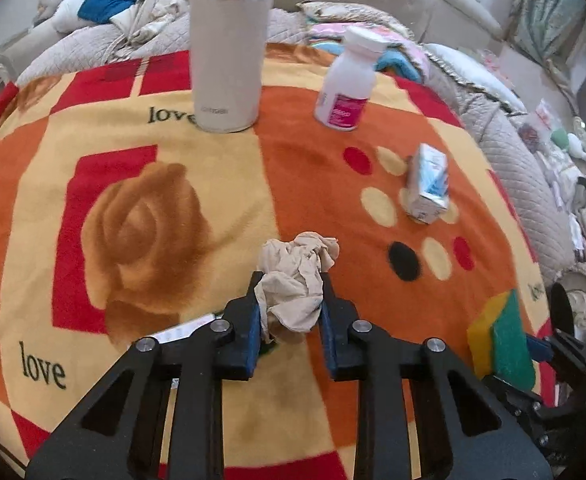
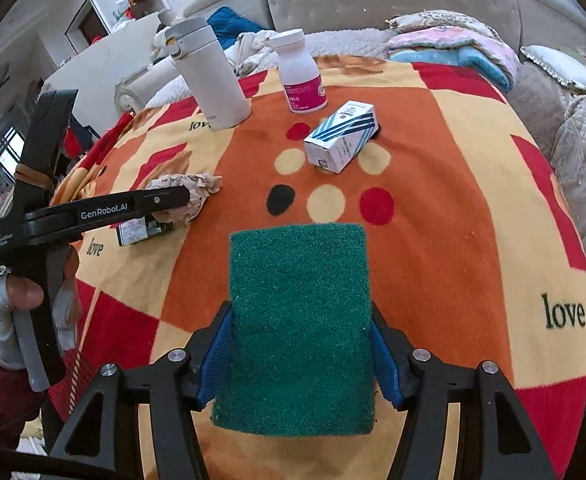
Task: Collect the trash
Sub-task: 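Grasp the crumpled tissue with the left tool while the right grasps the green sponge, then carry the tissue and sponge over the black bin and open both tools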
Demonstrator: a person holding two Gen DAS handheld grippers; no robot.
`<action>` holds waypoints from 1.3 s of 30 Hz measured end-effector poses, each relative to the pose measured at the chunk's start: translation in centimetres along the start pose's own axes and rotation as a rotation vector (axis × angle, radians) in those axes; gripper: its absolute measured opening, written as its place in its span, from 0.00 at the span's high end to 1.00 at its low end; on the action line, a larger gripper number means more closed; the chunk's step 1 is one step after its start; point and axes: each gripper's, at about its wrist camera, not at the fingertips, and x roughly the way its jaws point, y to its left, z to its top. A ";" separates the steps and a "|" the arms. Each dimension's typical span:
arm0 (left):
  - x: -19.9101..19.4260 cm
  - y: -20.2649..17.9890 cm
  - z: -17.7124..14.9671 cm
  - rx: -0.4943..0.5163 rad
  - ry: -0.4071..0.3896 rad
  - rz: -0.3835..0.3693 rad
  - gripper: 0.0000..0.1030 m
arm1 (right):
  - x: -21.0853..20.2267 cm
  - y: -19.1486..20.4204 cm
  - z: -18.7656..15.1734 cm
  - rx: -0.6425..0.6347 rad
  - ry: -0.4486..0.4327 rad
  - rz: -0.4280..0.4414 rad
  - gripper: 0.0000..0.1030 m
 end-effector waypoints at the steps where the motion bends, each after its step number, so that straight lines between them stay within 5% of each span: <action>1: -0.7 -0.4 -0.3 0.008 -0.009 -0.013 0.80 | -0.3 -0.1 -0.2 0.001 -0.004 0.002 0.42; 13: -5.0 -6.1 -4.5 0.043 -0.066 -0.075 0.80 | -3.9 -2.4 -3.1 0.043 -0.040 -0.045 0.42; 39: -4.0 -15.5 -10.0 0.112 -0.030 -0.099 0.80 | -8.6 -7.6 -8.1 0.156 -0.078 -0.136 0.42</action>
